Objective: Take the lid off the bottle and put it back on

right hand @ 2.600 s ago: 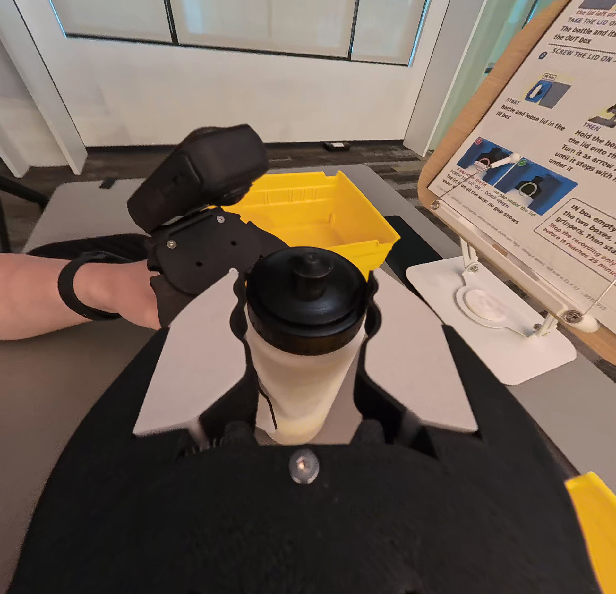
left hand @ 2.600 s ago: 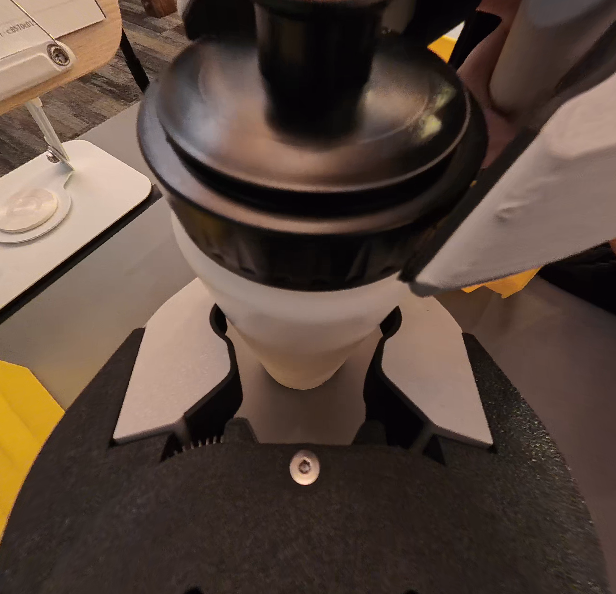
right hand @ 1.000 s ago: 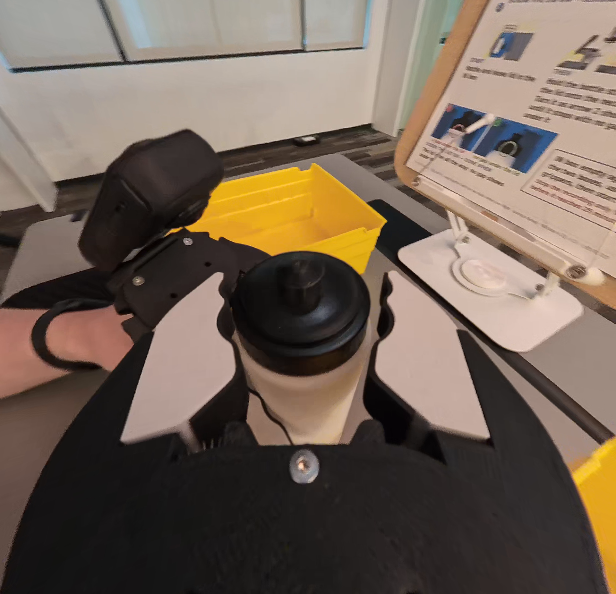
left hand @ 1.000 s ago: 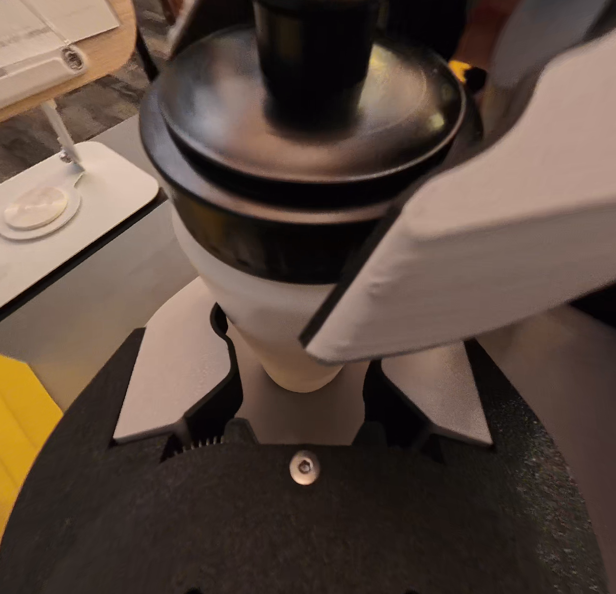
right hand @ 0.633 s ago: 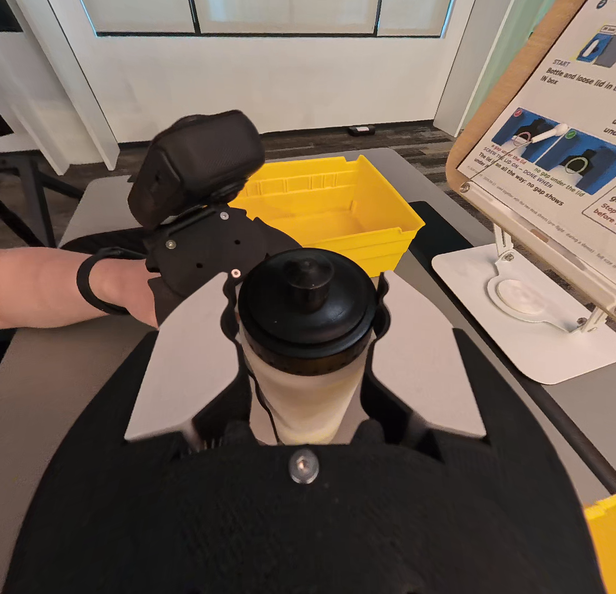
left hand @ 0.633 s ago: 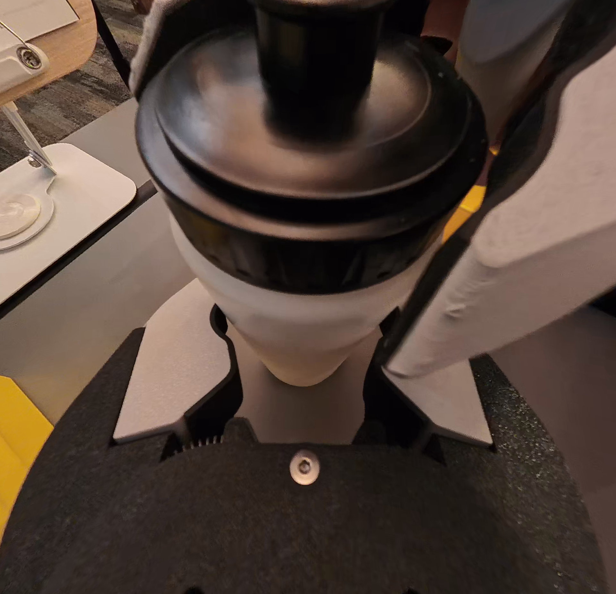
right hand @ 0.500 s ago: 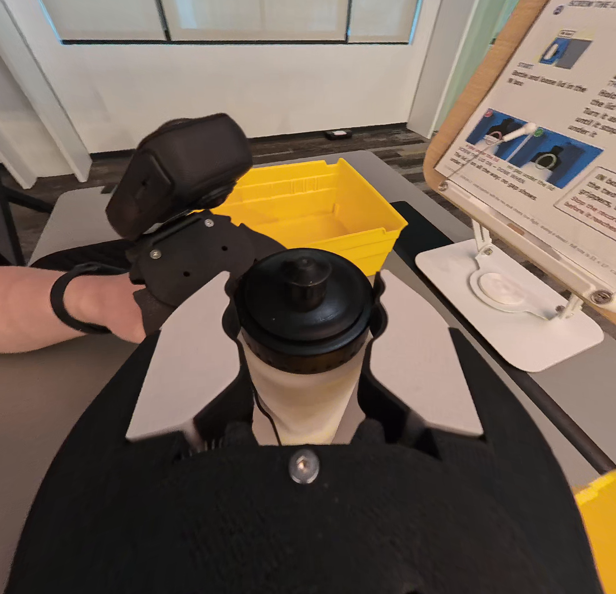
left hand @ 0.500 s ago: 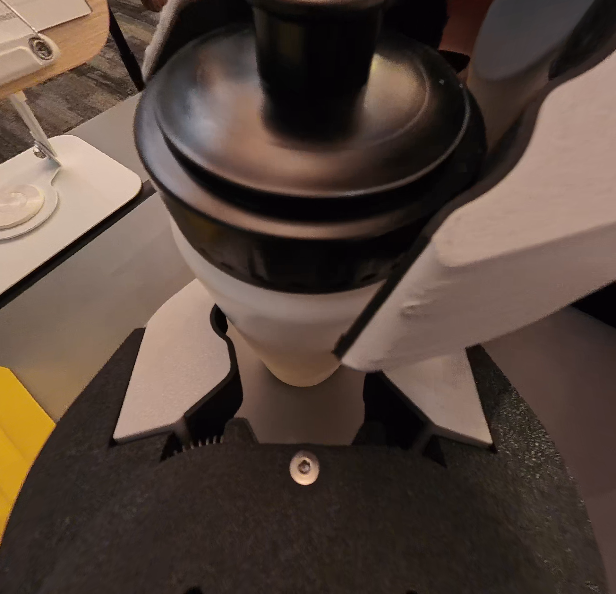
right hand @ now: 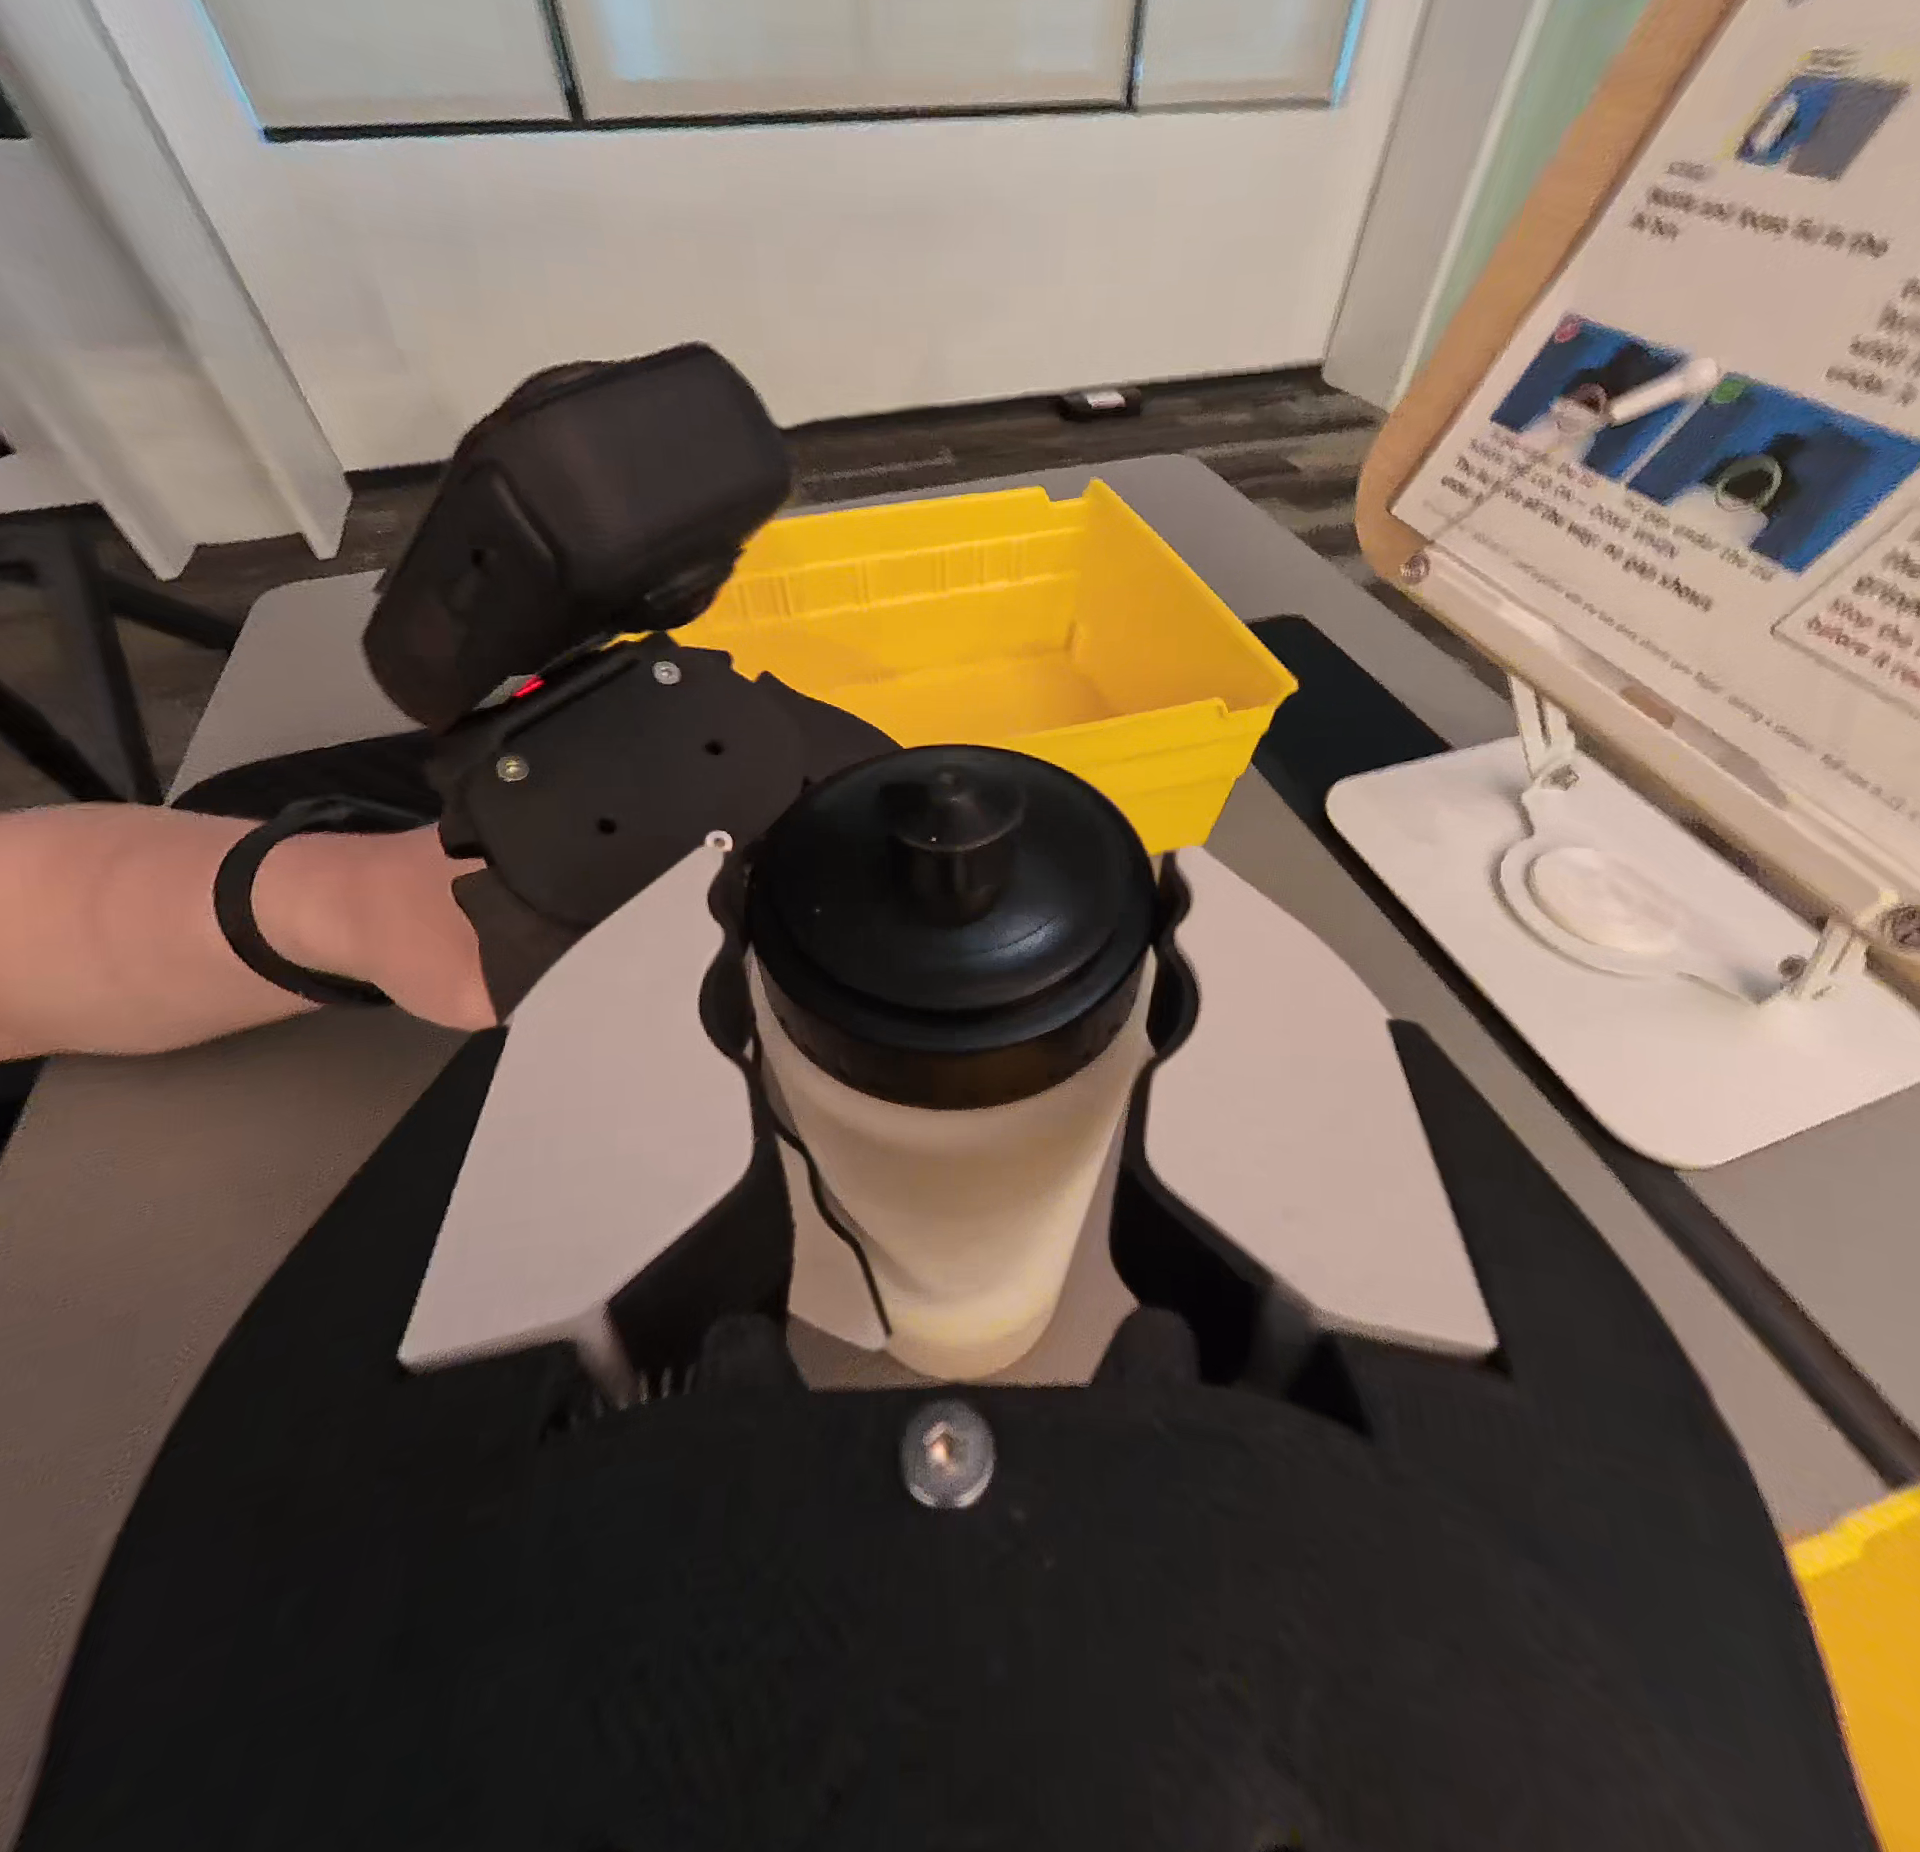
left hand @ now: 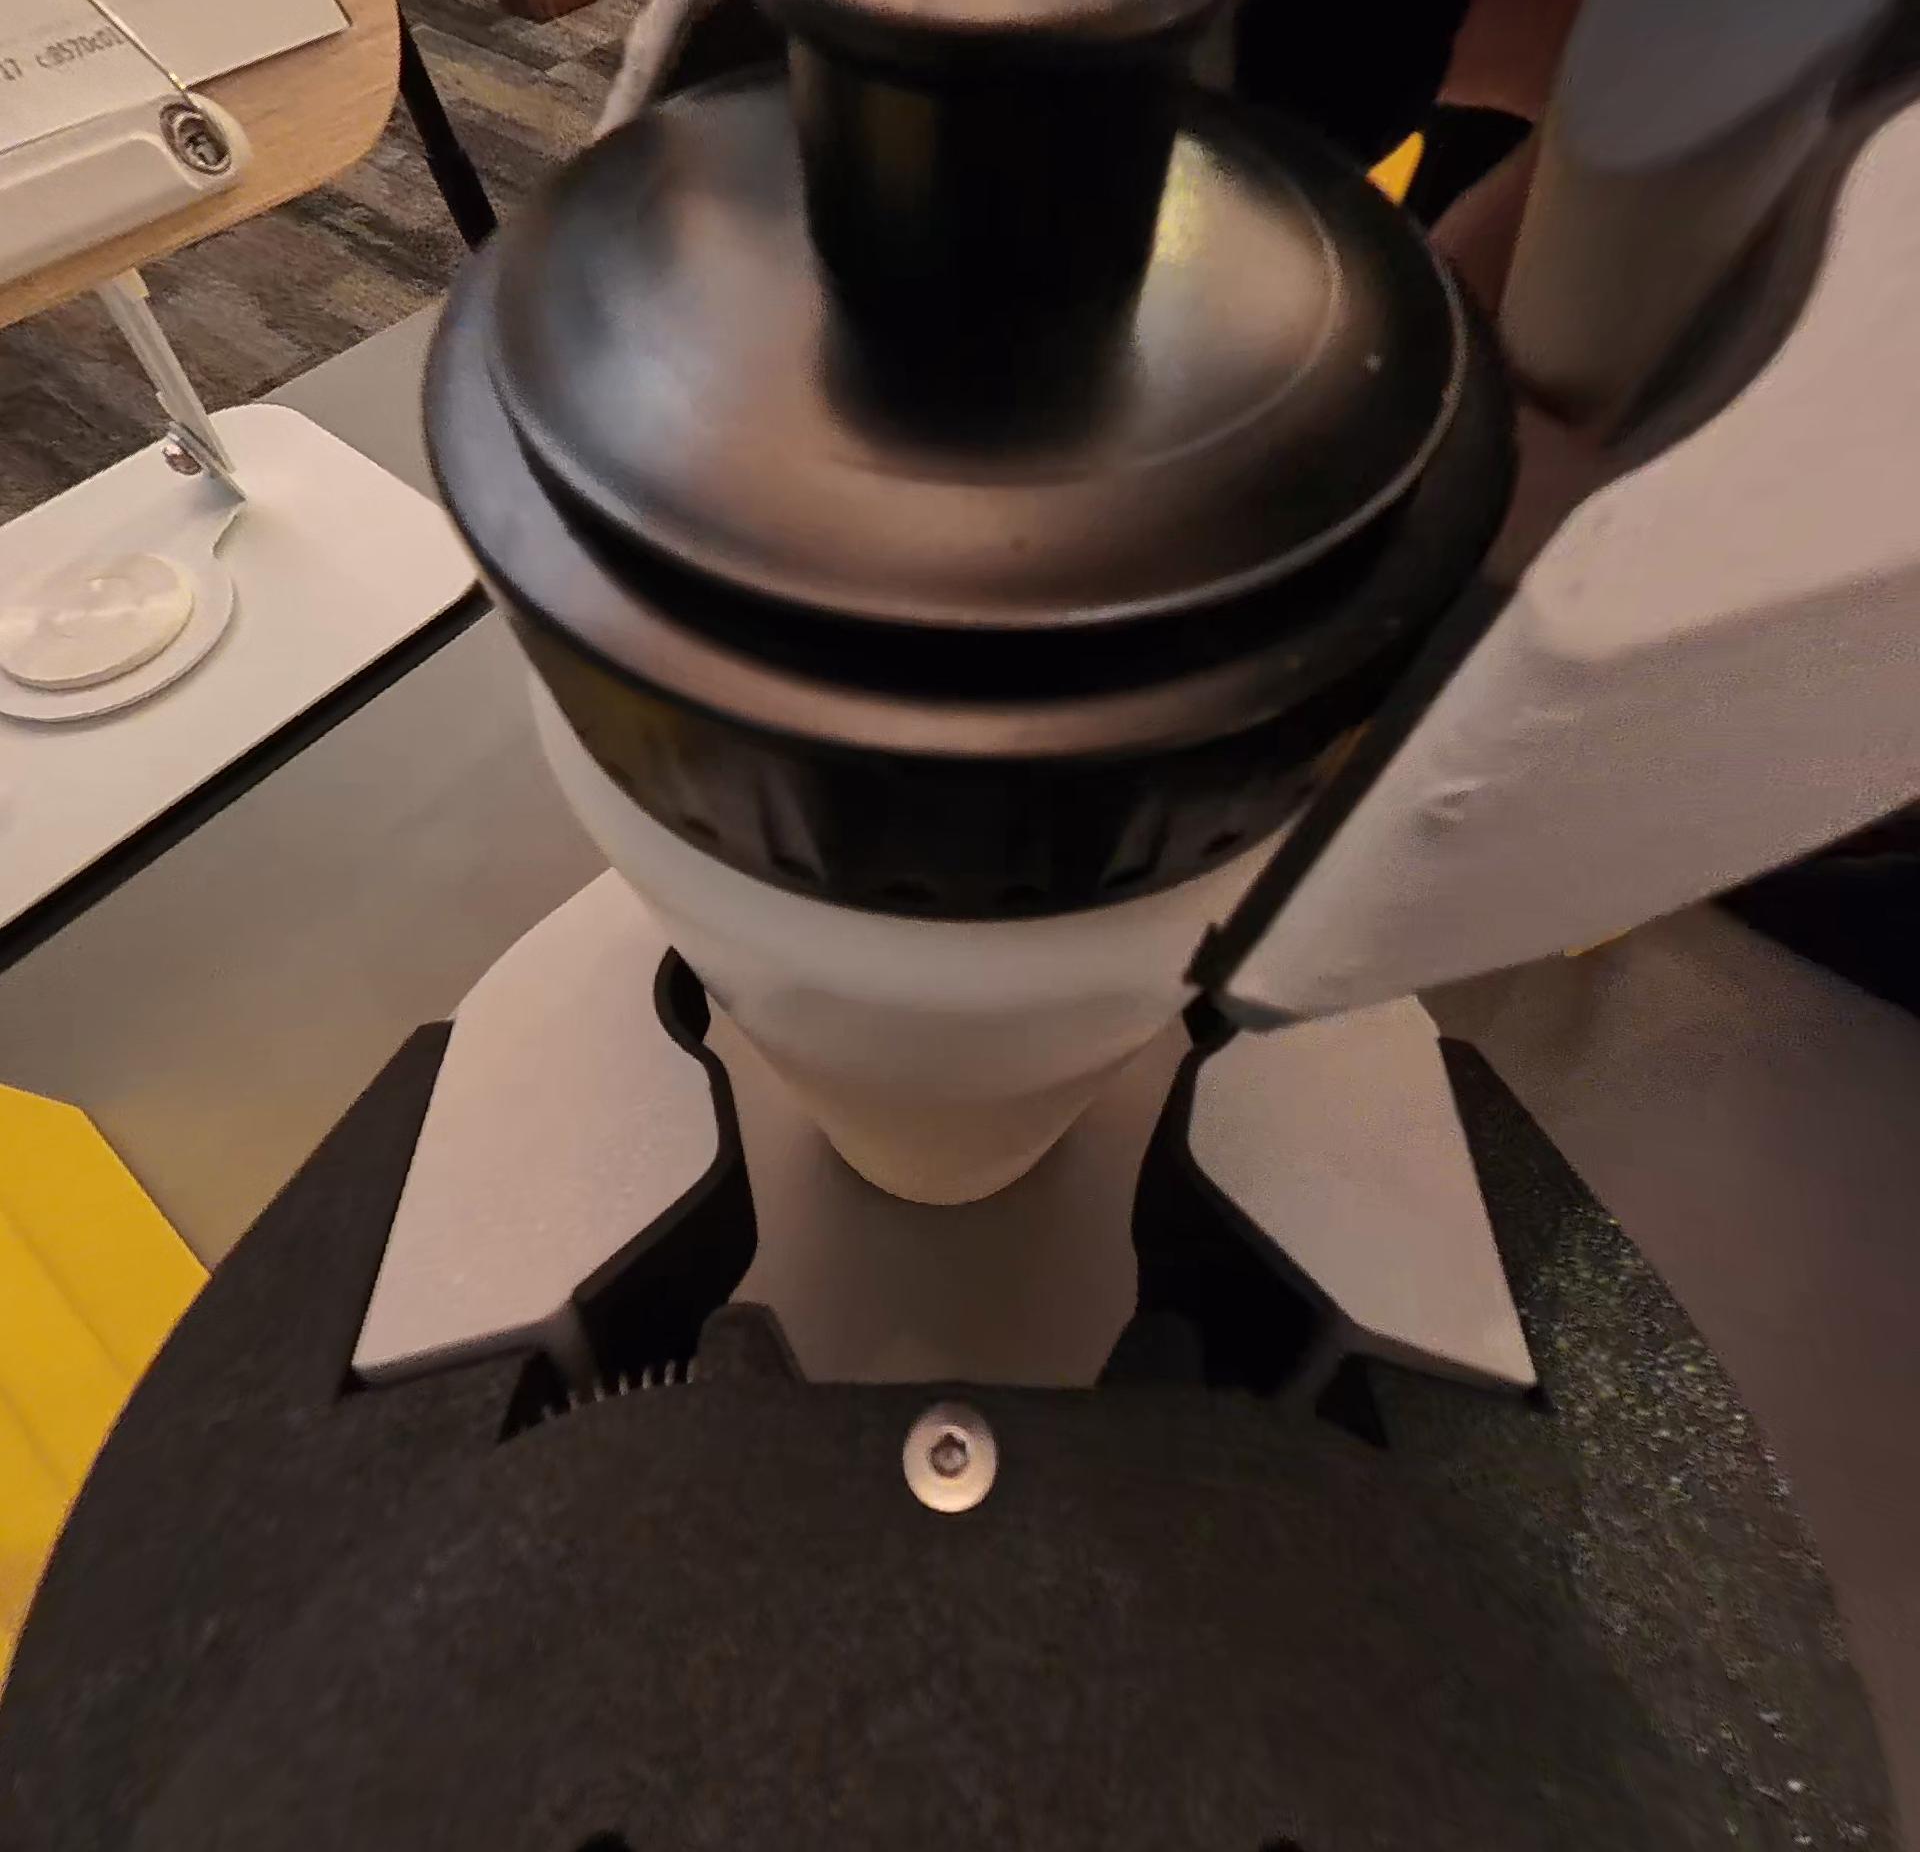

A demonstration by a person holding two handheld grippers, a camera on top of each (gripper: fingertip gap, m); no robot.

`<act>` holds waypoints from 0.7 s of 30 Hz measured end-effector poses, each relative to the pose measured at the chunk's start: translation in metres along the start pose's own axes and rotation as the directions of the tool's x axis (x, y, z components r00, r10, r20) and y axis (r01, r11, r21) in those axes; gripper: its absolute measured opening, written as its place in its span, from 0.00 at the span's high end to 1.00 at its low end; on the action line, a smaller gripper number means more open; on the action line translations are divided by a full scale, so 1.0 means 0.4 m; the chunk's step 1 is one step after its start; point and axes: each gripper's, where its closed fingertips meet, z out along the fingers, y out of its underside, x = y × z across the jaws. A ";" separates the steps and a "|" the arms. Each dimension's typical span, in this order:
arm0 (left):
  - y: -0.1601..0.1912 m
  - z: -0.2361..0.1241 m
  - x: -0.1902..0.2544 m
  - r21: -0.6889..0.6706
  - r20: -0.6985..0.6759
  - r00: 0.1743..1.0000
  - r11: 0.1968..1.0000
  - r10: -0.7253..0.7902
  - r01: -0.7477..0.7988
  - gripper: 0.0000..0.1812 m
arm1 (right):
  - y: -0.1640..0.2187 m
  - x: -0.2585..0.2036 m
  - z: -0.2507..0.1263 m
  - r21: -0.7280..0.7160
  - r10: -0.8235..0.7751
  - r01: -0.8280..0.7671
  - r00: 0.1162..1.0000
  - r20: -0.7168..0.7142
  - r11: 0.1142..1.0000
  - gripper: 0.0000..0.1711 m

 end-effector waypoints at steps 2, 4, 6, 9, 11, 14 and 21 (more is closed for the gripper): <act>0.000 -0.001 -0.001 -0.002 0.001 1.000 1.000 0.001 -0.001 0.50 | -0.002 -0.002 0.001 0.024 -0.035 0.035 0.999 -0.002 0.999 0.56; 0.002 -0.002 -0.005 -0.003 0.006 1.000 1.000 -0.012 0.012 0.50 | -0.002 0.000 0.007 0.019 -0.009 0.010 1.000 -0.018 1.000 0.56; 0.001 -0.002 -0.014 0.002 0.038 0.999 0.999 -0.039 0.039 0.50 | -0.003 0.008 0.013 0.018 0.020 -0.018 0.997 -0.079 1.000 0.56; 0.001 -0.005 -0.026 0.009 0.068 0.995 0.997 -0.074 0.074 0.50 | -0.008 0.022 0.024 0.040 0.066 -0.058 0.971 -0.231 0.998 0.56; 0.003 -0.007 -0.029 0.001 0.074 0.994 0.997 -0.074 0.074 0.50 | -0.010 0.025 0.026 0.059 0.081 -0.066 0.944 -0.319 0.996 0.56; 0.006 -0.010 -0.041 -0.013 0.102 0.993 0.999 -0.051 0.053 0.50 | -0.011 0.025 0.027 0.063 0.083 -0.065 0.940 -0.331 0.996 0.56; 0.007 -0.010 -0.004 -0.032 -0.025 0.998 0.997 0.063 -0.064 0.49 | -0.010 -0.012 0.015 0.022 -0.006 0.007 1.000 -0.020 1.000 0.55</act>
